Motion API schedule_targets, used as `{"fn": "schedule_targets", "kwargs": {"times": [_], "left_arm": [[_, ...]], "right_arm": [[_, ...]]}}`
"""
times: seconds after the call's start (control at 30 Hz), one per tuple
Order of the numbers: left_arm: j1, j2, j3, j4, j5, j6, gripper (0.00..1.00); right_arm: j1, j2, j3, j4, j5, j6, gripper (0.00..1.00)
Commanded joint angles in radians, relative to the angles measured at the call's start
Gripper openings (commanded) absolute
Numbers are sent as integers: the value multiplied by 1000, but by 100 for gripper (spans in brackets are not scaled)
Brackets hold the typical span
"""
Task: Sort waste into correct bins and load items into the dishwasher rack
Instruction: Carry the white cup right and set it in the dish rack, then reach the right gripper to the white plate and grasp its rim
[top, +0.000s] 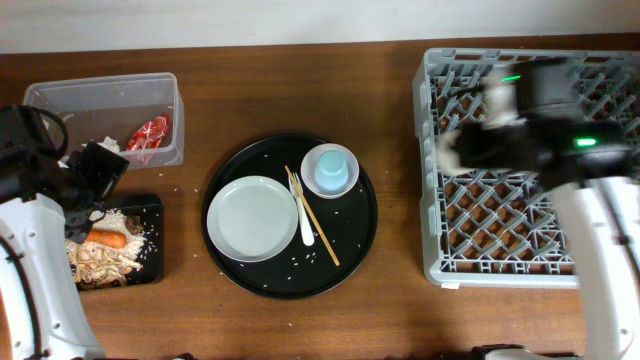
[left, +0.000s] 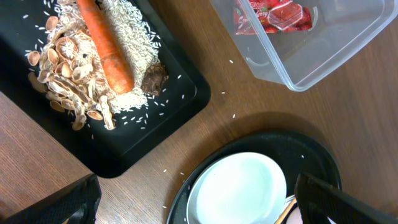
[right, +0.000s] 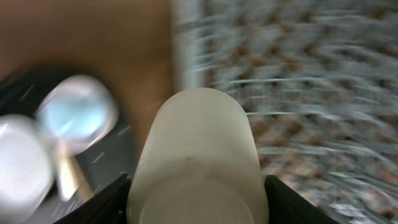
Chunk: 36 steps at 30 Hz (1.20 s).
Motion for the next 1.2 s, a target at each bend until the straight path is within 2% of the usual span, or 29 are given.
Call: {"fn": "schedule_targets", "kwargs": {"times": [0.0,0.1,0.2,0.27,0.37,0.4,0.43,0.6,0.67,0.73,0.8,0.87,0.9,1.0,1.17], "left_arm": [[4,-2,-5,-1,-8,-10,99],[4,-2,-5,-1,-8,-10,99],[4,-2,-5,-1,-8,-10,99],[4,-2,-5,-1,-8,-10,99],[4,-2,-5,-1,-8,-10,99],[4,-2,-5,-1,-8,-10,99],[4,-2,-5,-1,-8,-10,99],[4,-2,-5,-1,-8,-10,99],[4,-2,-5,-1,-8,-10,99],[4,-2,-5,-1,-8,-10,99],[4,-2,-5,-1,-8,-10,99],[4,-2,-5,-1,-8,-10,99],[4,-2,-5,-1,-8,-10,99],[4,-2,-5,-1,-8,-10,99],[4,-2,-5,-1,-8,-10,99]], "right_arm": [[-254,11,15,24,10,-31,67],[-480,75,15,87,2,-49,67],[-570,183,15,131,-16,-49,67],[-580,266,15,145,-11,-49,68],[-580,329,15,154,-9,-49,76],[-580,328,15,154,-9,-49,86],[-580,326,20,144,-10,-48,90],[-524,258,143,-21,-206,-46,94],[-441,195,166,-68,-382,-50,100],[-282,135,166,-87,-592,-110,99],[-80,121,166,-11,-637,-113,99],[83,149,163,37,-572,-113,99],[210,195,163,85,-481,-104,99],[432,335,163,165,-161,97,99],[668,444,163,230,-123,101,99]]}}
